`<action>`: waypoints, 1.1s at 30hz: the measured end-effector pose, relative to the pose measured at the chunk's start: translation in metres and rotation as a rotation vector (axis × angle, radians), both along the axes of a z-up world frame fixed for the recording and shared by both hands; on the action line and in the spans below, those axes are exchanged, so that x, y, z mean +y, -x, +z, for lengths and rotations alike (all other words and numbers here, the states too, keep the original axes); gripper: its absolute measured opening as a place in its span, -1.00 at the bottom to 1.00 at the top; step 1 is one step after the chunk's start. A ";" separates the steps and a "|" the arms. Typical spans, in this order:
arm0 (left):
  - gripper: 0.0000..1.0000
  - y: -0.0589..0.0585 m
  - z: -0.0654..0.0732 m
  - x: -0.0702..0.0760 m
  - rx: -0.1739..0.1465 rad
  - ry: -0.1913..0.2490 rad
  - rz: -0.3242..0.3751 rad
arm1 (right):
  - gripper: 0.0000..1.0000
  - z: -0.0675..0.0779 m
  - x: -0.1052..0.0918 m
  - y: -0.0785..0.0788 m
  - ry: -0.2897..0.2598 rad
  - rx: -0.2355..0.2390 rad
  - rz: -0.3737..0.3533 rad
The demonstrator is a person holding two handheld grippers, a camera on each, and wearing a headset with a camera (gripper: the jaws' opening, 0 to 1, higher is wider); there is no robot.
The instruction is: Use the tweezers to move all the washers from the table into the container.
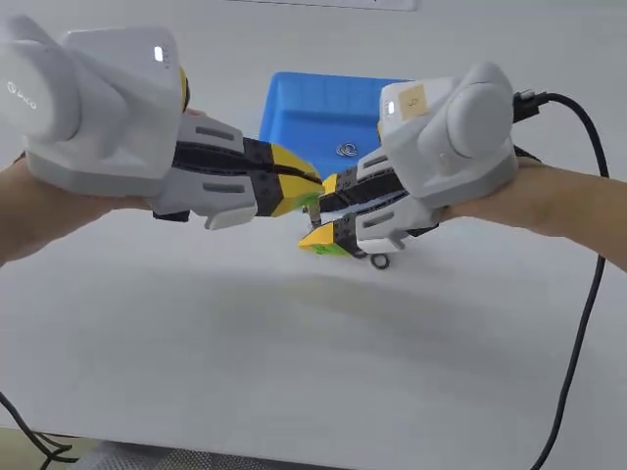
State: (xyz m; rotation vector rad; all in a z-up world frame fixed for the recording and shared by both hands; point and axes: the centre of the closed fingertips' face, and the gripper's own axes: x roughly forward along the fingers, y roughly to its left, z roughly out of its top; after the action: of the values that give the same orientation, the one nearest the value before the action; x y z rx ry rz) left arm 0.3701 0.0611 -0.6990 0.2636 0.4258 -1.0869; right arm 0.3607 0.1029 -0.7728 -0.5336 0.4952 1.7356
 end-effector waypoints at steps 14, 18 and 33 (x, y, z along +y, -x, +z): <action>-0.88 -0.001 -0.003 0.000 -0.001 -0.013 -0.012 | -0.78 -0.006 -0.002 -0.005 0.021 -0.083 0.039; -0.88 -0.002 -0.003 0.001 -0.009 -0.041 -0.017 | -0.79 -0.006 -0.002 -0.006 0.018 -0.092 0.041; -0.76 -0.002 -0.007 0.003 0.038 -0.029 -0.017 | -0.80 -0.005 -0.003 -0.007 0.008 -0.089 0.020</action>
State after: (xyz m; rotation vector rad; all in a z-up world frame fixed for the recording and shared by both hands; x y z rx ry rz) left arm 0.3717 0.0643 -0.7062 0.2731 0.4742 -1.1048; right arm 0.3681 0.1001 -0.7782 -0.6212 0.4353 1.7216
